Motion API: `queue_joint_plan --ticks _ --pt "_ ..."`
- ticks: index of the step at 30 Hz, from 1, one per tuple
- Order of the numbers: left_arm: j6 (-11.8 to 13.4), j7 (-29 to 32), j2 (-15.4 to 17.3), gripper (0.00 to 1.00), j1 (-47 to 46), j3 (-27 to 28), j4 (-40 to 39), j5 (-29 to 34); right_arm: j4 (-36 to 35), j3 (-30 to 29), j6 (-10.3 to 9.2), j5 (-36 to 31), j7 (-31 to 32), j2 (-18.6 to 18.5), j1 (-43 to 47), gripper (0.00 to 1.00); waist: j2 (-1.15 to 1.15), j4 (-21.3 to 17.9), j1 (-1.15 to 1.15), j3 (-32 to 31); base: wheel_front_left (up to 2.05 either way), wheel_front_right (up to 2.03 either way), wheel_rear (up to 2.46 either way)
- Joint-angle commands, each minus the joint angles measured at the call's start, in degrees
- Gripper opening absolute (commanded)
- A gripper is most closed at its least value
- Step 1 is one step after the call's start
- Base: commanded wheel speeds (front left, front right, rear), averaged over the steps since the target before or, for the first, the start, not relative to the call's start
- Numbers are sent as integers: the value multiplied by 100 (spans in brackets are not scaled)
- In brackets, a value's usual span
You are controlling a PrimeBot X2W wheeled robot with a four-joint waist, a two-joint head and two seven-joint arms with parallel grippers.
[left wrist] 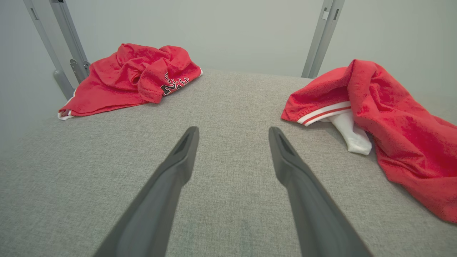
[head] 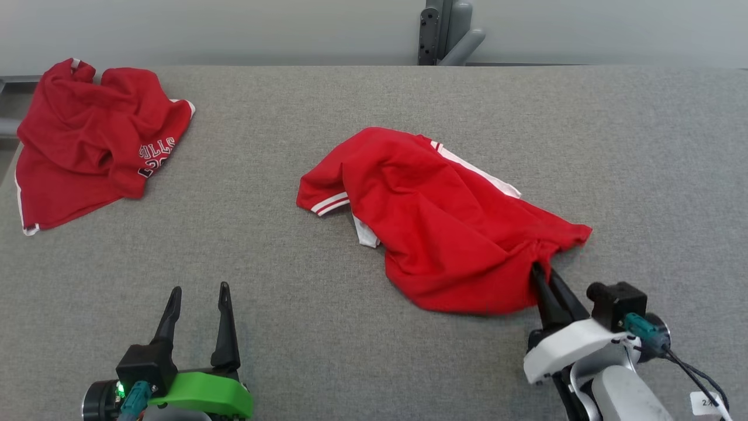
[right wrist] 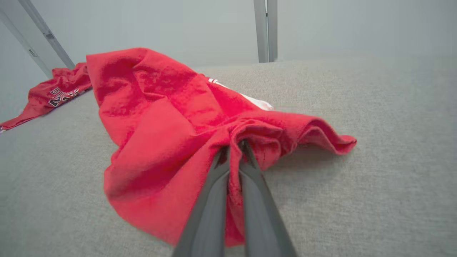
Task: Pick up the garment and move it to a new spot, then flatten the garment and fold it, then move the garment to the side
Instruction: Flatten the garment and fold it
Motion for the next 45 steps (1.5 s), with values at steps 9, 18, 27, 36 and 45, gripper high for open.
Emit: queue_joint_plan --ticks 9,18,27,36,45 --pt "33 1 5 100 -97 -64 -19 -74 -1095 -329 -2 -445 -1 -21 -652 0 14 11 0 7 0 0 0" --pt "41 1 5 100 -54 -92 -7 -115 -1499 -1156 -2 -698 -1 -26 -875 0 14 70 0 -2 0 0 0" --pt "0 1 5 100 -29 -87 -26 -85 -1230 -2118 -2 -728 0 -21 33 0 14 -23 0 39 0 0 0" --pt "-48 1 5 100 -111 -132 51 -32 -405 -2332 -2 -901 2 -22 208 33 14 -236 0 73 0 0 0" --pt "-178 2 5 100 -300 -335 322 48 -450 -2492 -2 -971 1 -22 82 100 14 -502 0 66 0 0 0"
